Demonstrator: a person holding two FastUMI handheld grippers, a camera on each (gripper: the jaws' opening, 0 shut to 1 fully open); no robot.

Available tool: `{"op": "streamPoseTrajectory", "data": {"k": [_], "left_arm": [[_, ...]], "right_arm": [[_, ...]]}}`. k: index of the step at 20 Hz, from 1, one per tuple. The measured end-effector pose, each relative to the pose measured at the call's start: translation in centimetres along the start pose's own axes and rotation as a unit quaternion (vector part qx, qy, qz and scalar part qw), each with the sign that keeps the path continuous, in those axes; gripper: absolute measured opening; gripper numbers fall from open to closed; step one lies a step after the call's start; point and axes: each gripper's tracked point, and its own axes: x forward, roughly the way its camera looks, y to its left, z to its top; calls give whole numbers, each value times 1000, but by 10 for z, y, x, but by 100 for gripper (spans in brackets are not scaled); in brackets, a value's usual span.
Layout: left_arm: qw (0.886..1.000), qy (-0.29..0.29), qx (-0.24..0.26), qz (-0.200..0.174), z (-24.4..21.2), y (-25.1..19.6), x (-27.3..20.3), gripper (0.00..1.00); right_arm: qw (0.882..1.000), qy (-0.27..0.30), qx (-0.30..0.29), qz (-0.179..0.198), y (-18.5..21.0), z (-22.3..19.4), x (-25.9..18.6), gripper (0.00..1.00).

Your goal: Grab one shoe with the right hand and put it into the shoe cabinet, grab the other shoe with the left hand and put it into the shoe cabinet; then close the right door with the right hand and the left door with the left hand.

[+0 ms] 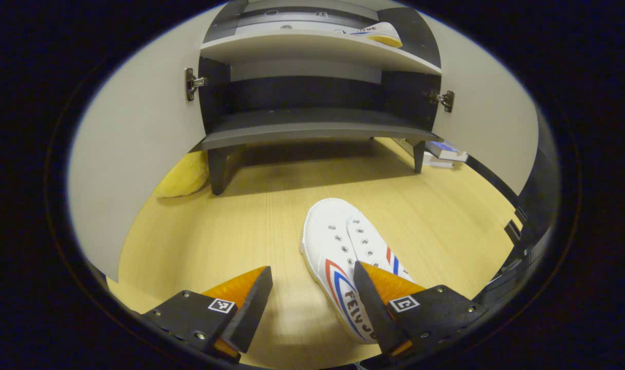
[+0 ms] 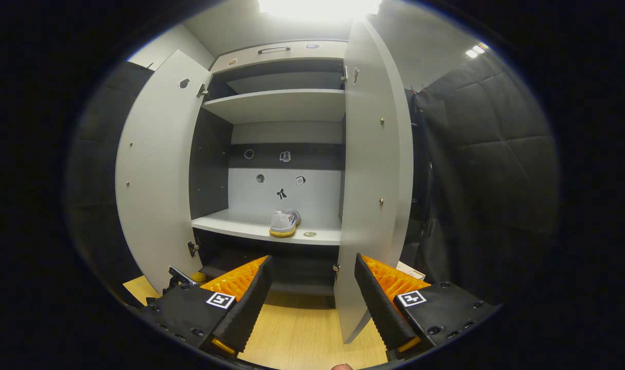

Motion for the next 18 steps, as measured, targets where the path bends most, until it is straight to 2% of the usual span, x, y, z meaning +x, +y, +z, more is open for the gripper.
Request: {"op": "streamPoseTrajectory", "data": {"k": [1, 2, 3, 4, 7, 8, 9, 10, 11, 12, 13, 16, 17, 18], "left_arm": [[1000, 8, 3, 0, -2, 0, 1, 94], [1000, 13, 9, 1, -3, -1, 1, 94], [1000, 17, 14, -6, -3, -3, 2, 92], [1000, 11, 14, -20, -2, -11, 2, 92], [999, 11, 28, -18, -6, -18, 6, 47], [999, 15, 30, -18, -7, -16, 8, 40], [999, 17, 23, -20, -7, -17, 7, 34], [1000, 16, 16, -13, -6, -11, 7, 31], [1000, 12, 0, -13, -5, -11, 7, 10], [1000, 3, -11, -11, -3, -11, 8, 5], [1000, -4, -13, -9, -2, -12, 6, 2], [1000, -27, -7, 0, 10, -12, 2, 2], [999, -34, -6, -1, 15, -10, 0, 1], [999, -43, -4, -3, 22, -9, -3, 1]], "right_arm": [[1000, 1, 0, -1, -1, -1, 0, 94], [1000, 3, -1, -2, -2, -1, 0, 99], [1000, 5, -1, -2, -2, -3, 0, 99], [1000, 7, -1, -1, -3, -4, 0, 94], [1000, 11, 1, 2, -4, -6, -1, 94], [1000, 10, 0, 2, -5, -7, -1, 99], [1000, 9, -1, 0, -7, -7, 0, 93], [1000, 10, -1, -2, -8, -9, -1, 94], [1000, 11, 0, -1, -8, -11, -3, 99], [1000, 11, 3, 1, -7, -11, -5, 99], [1000, 12, 5, 3, -7, -12, -6, 94], [1000, 12, 2, 8, -7, -12, -9, 94], [1000, 10, 1, 8, -8, -10, -11, 99], [1000, 7, 0, 9, -8, -7, -11, 99]]}}
